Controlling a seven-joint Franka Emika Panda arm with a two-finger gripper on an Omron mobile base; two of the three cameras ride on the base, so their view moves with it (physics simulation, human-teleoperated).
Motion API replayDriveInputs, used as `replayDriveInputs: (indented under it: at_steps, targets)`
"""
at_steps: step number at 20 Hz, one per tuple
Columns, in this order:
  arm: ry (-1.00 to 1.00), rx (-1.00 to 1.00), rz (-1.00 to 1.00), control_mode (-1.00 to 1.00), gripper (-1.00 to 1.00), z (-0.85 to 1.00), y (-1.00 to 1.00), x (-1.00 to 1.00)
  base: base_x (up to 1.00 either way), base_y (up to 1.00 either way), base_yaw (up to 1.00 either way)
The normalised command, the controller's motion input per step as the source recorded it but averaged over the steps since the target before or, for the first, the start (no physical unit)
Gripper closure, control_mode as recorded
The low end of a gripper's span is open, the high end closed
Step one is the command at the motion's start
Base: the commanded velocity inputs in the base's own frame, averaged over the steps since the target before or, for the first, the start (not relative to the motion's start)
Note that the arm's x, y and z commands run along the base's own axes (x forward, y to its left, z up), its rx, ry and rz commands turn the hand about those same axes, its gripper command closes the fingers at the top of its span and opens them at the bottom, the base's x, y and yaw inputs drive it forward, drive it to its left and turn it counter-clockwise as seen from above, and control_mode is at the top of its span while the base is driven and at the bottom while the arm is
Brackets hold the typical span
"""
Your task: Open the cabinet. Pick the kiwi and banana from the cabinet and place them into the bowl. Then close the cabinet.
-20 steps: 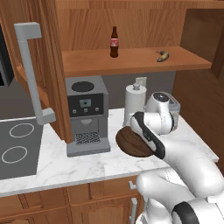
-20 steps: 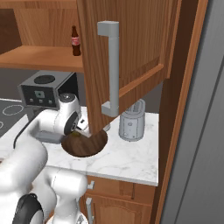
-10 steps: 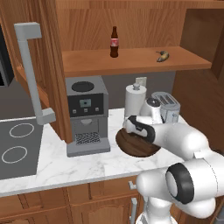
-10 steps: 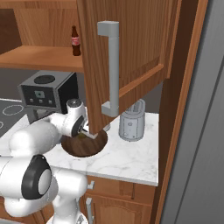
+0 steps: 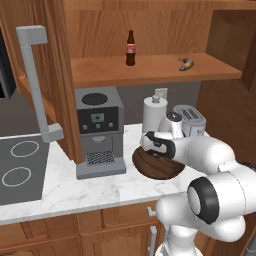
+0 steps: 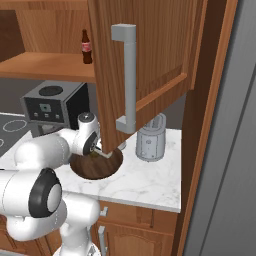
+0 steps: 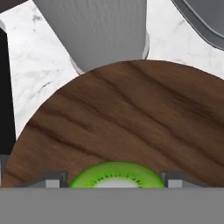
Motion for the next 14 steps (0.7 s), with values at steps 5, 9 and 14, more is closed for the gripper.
replayDriveInputs:
  at_steps: [5,9,14]
  targets:
    - [-0.01,0.0,0.0,-1.0,-1.0,0.1,0.0,0.0,0.0,0.0,0.0]
    - [-0.03,0.0,0.0,-1.0,-1.0,0.17,0.0,-0.02,0.0,0.0,0.0]
    - [-0.17,0.0,0.0,-1.0,-1.0,0.63,0.0,-0.52,0.0,0.0,0.0]
